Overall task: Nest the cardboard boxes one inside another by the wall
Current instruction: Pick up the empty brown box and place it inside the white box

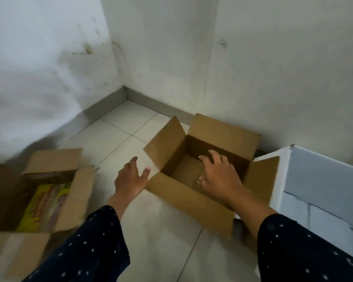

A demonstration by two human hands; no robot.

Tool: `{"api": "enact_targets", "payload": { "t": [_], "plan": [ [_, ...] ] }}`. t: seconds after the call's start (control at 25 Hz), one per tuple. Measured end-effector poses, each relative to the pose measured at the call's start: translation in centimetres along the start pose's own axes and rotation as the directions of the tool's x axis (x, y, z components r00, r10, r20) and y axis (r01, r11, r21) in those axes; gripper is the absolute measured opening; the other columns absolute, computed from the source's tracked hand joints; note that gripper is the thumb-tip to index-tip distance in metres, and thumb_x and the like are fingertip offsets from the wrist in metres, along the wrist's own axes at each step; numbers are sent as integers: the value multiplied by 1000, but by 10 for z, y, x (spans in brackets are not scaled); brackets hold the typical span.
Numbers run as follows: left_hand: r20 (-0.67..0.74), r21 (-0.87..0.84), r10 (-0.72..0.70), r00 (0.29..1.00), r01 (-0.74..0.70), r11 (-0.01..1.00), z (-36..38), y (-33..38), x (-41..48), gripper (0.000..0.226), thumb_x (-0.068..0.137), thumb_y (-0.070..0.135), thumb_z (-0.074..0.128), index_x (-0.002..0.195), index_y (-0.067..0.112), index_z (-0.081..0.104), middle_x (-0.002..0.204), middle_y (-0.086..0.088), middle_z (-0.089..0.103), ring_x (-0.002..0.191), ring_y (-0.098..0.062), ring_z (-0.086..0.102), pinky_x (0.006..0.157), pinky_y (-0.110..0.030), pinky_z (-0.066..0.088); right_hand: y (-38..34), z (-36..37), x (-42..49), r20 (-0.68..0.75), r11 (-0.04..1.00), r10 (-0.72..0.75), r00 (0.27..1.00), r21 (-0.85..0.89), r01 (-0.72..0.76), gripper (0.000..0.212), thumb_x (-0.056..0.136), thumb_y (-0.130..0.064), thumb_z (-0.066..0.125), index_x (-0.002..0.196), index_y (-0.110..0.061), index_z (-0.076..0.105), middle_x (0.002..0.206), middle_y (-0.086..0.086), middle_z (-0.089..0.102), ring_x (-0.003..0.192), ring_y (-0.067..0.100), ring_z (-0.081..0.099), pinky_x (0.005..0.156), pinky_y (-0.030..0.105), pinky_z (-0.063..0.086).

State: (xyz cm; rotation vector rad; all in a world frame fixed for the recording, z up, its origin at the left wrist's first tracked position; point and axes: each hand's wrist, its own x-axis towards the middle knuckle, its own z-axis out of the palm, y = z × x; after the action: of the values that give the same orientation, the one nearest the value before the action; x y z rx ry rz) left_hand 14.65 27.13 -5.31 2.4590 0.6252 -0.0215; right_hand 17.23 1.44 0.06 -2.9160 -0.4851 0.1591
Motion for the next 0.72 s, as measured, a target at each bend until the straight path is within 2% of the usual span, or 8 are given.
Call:
{"api": "enact_targets", "payload": {
  "t": [0.08, 0.2, 0.32, 0.44, 0.52, 0.6, 0.64, 0.72],
  "plan": [
    [-33, 63, 15, 999, -12, 998, -29, -34, -6, 66, 89, 50, 45, 146, 23, 24, 149, -9, 37, 135, -33, 31, 107, -49, 29, -56, 16, 2, 32, 993, -118, 993, 26, 117, 65, 89, -35, 55, 147, -25, 29, 156, 7, 24, 140, 30, 28, 109, 46, 33],
    [-90, 177, 35, 995, -18, 984, -72, -106, -6, 64, 88, 42, 50, 144, 21, 29, 148, -9, 37, 135, -34, 32, 109, -48, 28, -142, 53, 7, 77, 976, -205, 976, 88, 198, 63, 90, -35, 54, 147, -24, 29, 152, 5, 32, 134, 29, 35, 105, 43, 37],
    [-129, 311, -30, 991, 69, 948, -114, -197, -2, 62, 86, 39, 51, 142, 20, 32, 146, -10, 37, 133, -34, 32, 108, -48, 26, -227, 99, 15, 152, 962, -225, 962, 194, 194, 61, 92, -36, 53, 147, -24, 29, 149, 5, 36, 130, 27, 40, 102, 41, 40],
    [-204, 288, -196, 959, 250, 924, -144, -274, -1, 68, 82, 39, 57, 141, 21, 30, 152, -15, 24, 137, -39, 22, 111, -53, 22, -289, 142, 21, 273, 939, -196, 942, 328, 100, 64, 92, -35, 54, 149, -25, 26, 149, 9, 35, 128, 31, 43, 101, 42, 43],
    [-302, 202, -323, 897, 391, 898, -157, -320, -2, 84, 79, 39, 64, 146, 21, 17, 157, -16, 4, 139, -45, 12, 111, -59, 20, -323, 169, 27, 352, 910, -162, 922, 414, 2, 71, 92, -33, 55, 152, -27, 17, 147, 13, 34, 124, 33, 49, 98, 39, 45],
    [-401, -14, -458, 793, 495, 869, -166, -358, 1, 101, 75, 34, 72, 148, 19, 4, 157, -18, -1, 135, -51, 19, 106, -61, 27, -348, 191, 35, 397, 866, -100, 912, 486, -117, 79, 92, -32, 56, 153, -31, 6, 142, 15, 36, 117, 33, 54, 92, 35, 45],
    [-410, -165, -525, 745, 506, 847, -170, -374, 5, 105, 74, 30, 75, 148, 19, 1, 156, -21, 5, 131, -53, 27, 103, -61, 31, -358, 201, 39, 410, 841, -69, 910, 514, -168, 83, 92, -30, 58, 153, -32, 2, 139, 16, 40, 115, 33, 55, 90, 35, 46],
    [-379, -406, -616, 691, 474, 782, -174, -402, 15, 102, 76, 27, 75, 148, 21, 1, 148, -27, 30, 122, -51, 44, 101, -57, 37, -373, 218, 51, 404, 801, -8, 915, 550, -236, 90, 90, -20, 60, 153, -30, -4, 133, 14, 49, 111, 30, 58, 85, 35, 49]
  ]
}}
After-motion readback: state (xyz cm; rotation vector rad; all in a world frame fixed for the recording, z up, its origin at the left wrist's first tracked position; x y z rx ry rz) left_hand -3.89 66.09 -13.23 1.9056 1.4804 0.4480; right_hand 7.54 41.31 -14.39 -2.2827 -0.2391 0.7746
